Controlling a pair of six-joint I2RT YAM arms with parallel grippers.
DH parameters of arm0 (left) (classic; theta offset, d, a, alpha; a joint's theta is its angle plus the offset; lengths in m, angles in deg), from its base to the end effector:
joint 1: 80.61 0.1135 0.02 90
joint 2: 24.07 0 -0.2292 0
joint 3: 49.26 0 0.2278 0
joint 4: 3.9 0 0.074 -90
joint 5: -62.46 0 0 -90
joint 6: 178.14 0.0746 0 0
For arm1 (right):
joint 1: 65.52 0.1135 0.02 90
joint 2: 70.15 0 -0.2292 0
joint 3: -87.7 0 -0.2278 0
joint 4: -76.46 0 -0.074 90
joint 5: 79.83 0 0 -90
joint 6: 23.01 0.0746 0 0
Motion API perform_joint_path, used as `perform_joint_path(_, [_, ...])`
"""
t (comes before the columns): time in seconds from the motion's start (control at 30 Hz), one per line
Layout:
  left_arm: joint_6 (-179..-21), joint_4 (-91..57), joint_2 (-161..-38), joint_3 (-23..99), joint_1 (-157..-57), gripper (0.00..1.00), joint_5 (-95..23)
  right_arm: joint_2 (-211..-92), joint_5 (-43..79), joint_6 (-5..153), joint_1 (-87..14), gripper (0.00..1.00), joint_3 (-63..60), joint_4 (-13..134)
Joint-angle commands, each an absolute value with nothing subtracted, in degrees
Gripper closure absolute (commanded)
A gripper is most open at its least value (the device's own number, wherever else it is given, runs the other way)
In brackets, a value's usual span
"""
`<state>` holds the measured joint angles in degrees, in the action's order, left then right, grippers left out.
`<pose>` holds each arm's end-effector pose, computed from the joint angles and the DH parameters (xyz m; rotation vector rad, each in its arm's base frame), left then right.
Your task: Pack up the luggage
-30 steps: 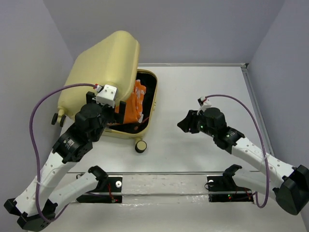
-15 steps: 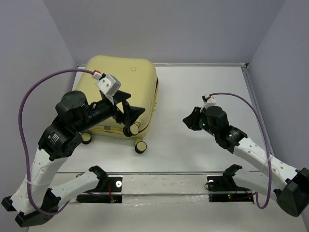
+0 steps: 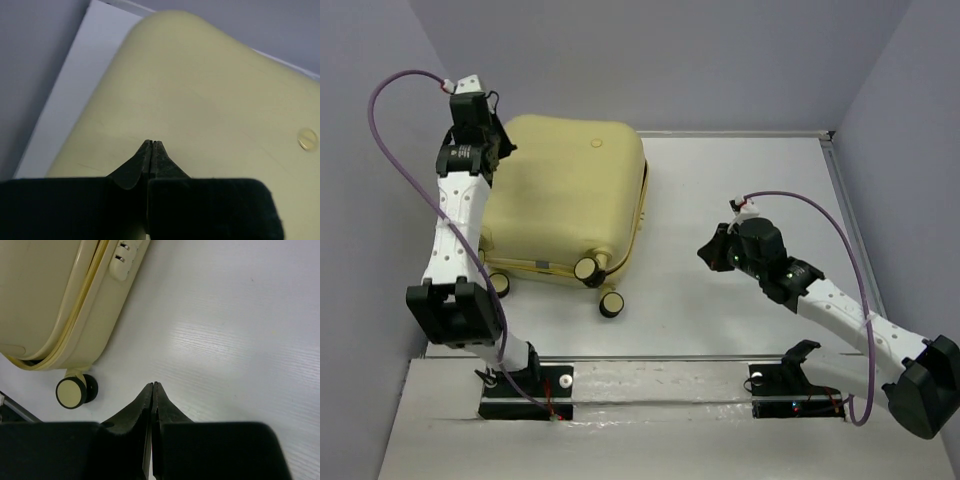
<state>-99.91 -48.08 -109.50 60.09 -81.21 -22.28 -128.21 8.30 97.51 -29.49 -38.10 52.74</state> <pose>0.3491 0.0032 0.3830 -0.2483 1.9072 -0.0565 0.2098 0.1496 0.2239 -0.0811 2.1218 0.6768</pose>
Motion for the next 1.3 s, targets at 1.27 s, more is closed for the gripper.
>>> perform_joint_path(1.27, [-103.2,-35.3,-119.0,32.0,-75.4,0.94,-30.5,-147.5,1.2,89.0,-36.4,0.93,-22.3,57.4])
